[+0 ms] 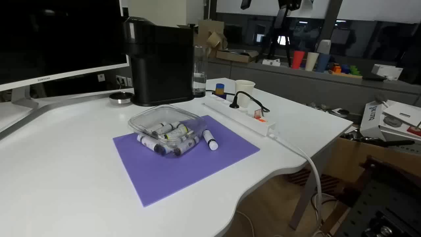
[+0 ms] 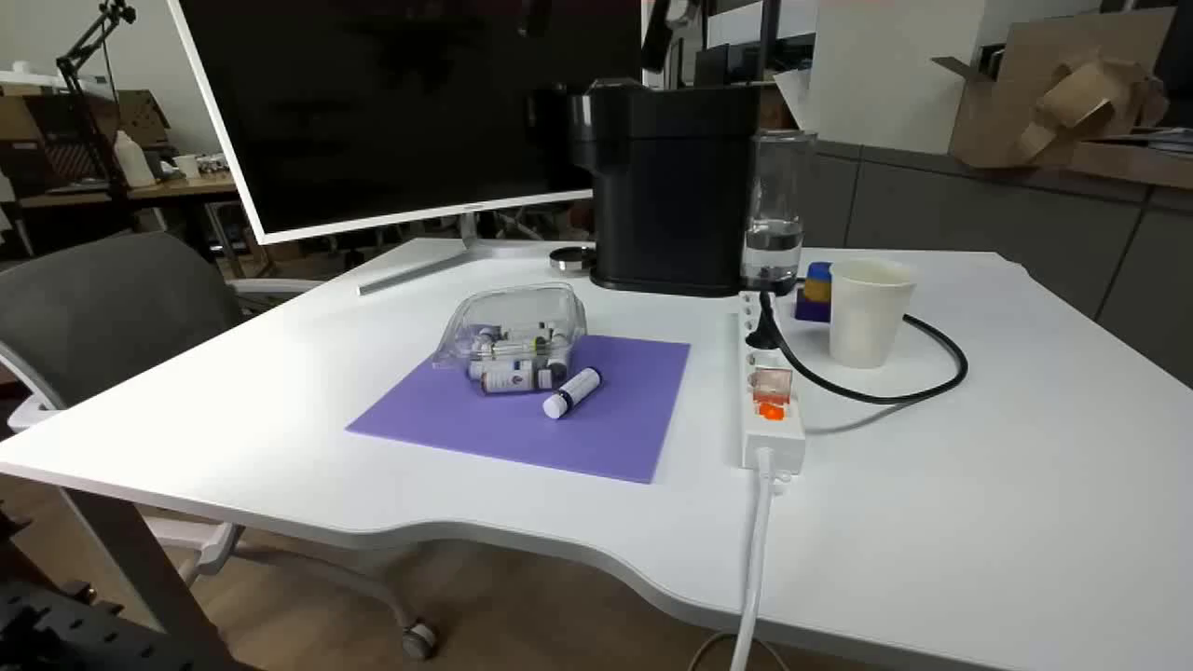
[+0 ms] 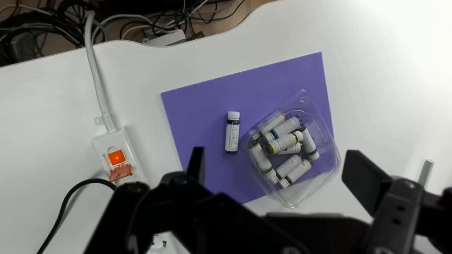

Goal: Open the lid on the the clear container

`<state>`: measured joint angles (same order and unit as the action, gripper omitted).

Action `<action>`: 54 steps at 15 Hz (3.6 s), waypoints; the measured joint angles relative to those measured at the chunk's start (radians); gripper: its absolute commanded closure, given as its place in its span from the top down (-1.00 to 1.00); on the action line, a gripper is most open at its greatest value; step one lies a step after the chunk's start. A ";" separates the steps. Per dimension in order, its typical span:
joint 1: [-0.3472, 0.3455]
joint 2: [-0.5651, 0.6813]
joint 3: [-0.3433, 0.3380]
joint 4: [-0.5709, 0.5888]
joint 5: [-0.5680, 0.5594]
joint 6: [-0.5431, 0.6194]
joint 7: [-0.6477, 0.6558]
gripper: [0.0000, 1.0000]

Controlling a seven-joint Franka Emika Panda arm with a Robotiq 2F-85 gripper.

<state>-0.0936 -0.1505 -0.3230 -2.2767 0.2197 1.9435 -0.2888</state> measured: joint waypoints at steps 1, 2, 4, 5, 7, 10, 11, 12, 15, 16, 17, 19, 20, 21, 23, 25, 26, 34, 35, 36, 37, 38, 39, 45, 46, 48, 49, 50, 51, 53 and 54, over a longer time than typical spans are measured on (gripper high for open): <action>0.000 0.001 0.000 0.000 0.000 0.002 0.000 1.00; 0.000 0.001 0.000 0.000 0.000 0.003 0.000 1.00; 0.000 0.000 0.000 0.000 0.000 0.003 0.000 1.00; 0.000 0.000 0.000 0.000 0.000 0.004 0.000 1.00; 0.000 0.000 0.000 0.000 0.000 0.004 0.000 1.00; 0.000 0.001 0.000 0.000 0.000 0.004 0.000 1.00; -0.004 0.001 0.006 0.000 0.000 0.010 0.000 1.00; -0.011 0.001 0.020 0.000 -0.002 0.027 0.000 1.00; -0.016 0.002 0.087 -0.013 -0.070 0.161 0.031 1.00; -0.013 0.006 0.119 -0.025 -0.117 0.218 0.059 1.00; -0.008 0.013 0.151 -0.037 -0.171 0.271 0.094 1.00; 0.005 0.042 0.214 -0.061 -0.299 0.360 0.176 1.00; 0.012 0.062 0.243 -0.071 -0.373 0.394 0.223 1.00; 0.020 0.087 0.270 -0.078 -0.455 0.417 0.275 1.00; 0.040 0.143 0.309 -0.082 -0.621 0.435 0.375 1.00; 0.068 0.202 0.330 -0.081 -0.773 0.433 0.459 1.00; 0.084 0.230 0.334 -0.080 -0.829 0.428 0.488 1.00; 0.176 0.419 0.346 -0.070 -0.930 0.378 0.526 1.00; 0.179 0.426 0.347 -0.069 -0.927 0.379 0.526 1.00; 0.180 0.427 0.348 -0.069 -0.927 0.379 0.526 1.00; 0.179 0.427 0.348 -0.069 -0.927 0.379 0.526 1.00; 0.179 0.427 0.348 -0.069 -0.927 0.379 0.524 1.00; 0.182 0.429 0.347 -0.069 -0.937 0.382 0.524 1.00; 0.244 0.486 0.355 -0.071 -1.109 0.458 0.527 1.00; 0.257 0.500 0.359 -0.071 -1.133 0.470 0.527 1.00; 0.277 0.526 0.369 -0.069 -1.169 0.485 0.527 1.00; 0.284 0.539 0.373 -0.067 -1.182 0.490 0.526 1.00; 0.290 0.548 0.377 -0.066 -1.193 0.492 0.525 1.00; 0.295 0.553 0.380 -0.066 -1.207 0.494 0.525 1.00; 0.302 0.555 0.386 -0.066 -1.232 0.496 0.524 1.00; 0.304 0.555 0.391 -0.066 -1.244 0.499 0.524 1.00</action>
<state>0.2100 0.4043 0.0678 -2.3427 -1.0240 2.4428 0.2355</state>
